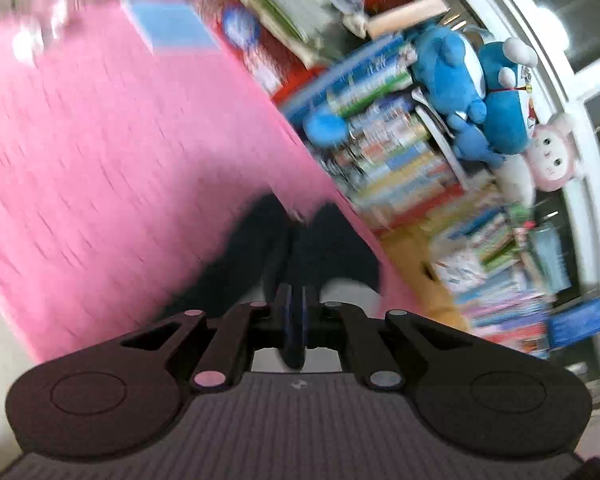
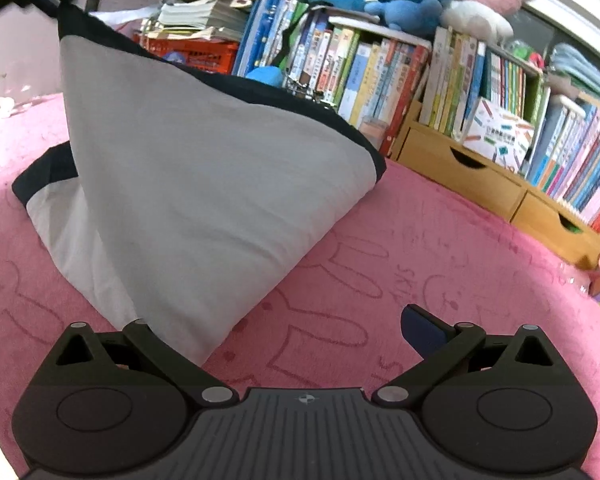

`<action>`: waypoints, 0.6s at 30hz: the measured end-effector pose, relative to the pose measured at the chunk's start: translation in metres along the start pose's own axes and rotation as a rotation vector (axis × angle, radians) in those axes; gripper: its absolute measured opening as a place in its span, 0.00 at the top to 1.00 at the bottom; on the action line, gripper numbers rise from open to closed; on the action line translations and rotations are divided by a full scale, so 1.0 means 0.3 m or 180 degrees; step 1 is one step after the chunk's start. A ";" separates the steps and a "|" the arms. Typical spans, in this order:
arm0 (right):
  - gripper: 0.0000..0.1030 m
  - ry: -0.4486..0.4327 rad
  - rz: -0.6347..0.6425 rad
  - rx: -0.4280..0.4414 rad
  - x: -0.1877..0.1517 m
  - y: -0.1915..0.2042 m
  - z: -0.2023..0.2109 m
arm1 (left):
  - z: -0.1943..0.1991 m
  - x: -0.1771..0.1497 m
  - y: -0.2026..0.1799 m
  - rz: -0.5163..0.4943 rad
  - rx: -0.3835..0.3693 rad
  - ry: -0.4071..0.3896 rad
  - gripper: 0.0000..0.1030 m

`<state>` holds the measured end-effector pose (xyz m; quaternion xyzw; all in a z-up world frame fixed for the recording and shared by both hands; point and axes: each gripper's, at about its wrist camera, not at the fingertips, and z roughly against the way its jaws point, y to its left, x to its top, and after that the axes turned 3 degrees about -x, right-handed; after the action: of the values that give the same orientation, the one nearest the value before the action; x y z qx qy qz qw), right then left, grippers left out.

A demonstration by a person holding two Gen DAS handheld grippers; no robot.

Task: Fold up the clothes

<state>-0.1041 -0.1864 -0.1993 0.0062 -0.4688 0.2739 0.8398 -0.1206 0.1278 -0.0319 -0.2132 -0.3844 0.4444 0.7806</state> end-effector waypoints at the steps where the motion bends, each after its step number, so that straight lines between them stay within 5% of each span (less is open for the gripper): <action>1: 0.00 0.0018 -0.0051 0.0020 -0.002 -0.010 0.000 | 0.009 0.010 0.022 -0.0007 0.0147 0.0016 0.95; 5: 0.00 -0.0010 -0.0022 0.0037 -0.003 -0.016 0.002 | -0.049 -0.004 0.069 -0.0326 0.0479 0.0515 0.92; 7: 0.00 -0.0047 0.0003 0.0032 -0.008 -0.014 0.006 | -0.133 -0.040 0.057 -0.0553 0.0512 0.0833 0.67; 9: 0.00 -0.0045 -0.0002 0.0039 -0.006 -0.017 0.006 | -0.226 -0.075 0.036 -0.0689 0.0586 0.1119 0.30; 11: 0.00 -0.0041 0.0014 0.0037 -0.003 -0.015 0.006 | -0.296 -0.093 0.022 -0.0736 0.0551 0.1260 0.18; 13: 0.00 -0.0046 0.0035 0.0028 -0.002 -0.011 0.007 | -0.356 -0.101 0.025 -0.0564 0.0416 0.1225 0.19; 14: 0.00 -0.0049 0.0045 0.0023 -0.002 -0.009 0.008 | -0.371 -0.101 0.032 -0.0439 0.0368 0.1166 0.35; 15: 0.00 -0.0051 0.0055 0.0020 -0.001 -0.008 0.008 | -0.371 -0.096 0.046 -0.0275 0.0370 0.1066 0.68; 17: 0.00 -0.0056 0.0083 0.0017 0.000 -0.004 0.008 | -0.365 -0.088 0.070 0.0039 0.0371 0.0872 0.93; 18: 0.00 -0.0063 0.0103 0.0014 -0.001 -0.001 0.009 | -0.347 -0.090 0.075 0.0116 0.0420 0.0801 0.93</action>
<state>-0.1061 -0.1875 -0.1978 0.0032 -0.4765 0.2884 0.8305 -0.0588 0.1171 -0.1220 -0.2224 -0.2495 0.4525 0.8268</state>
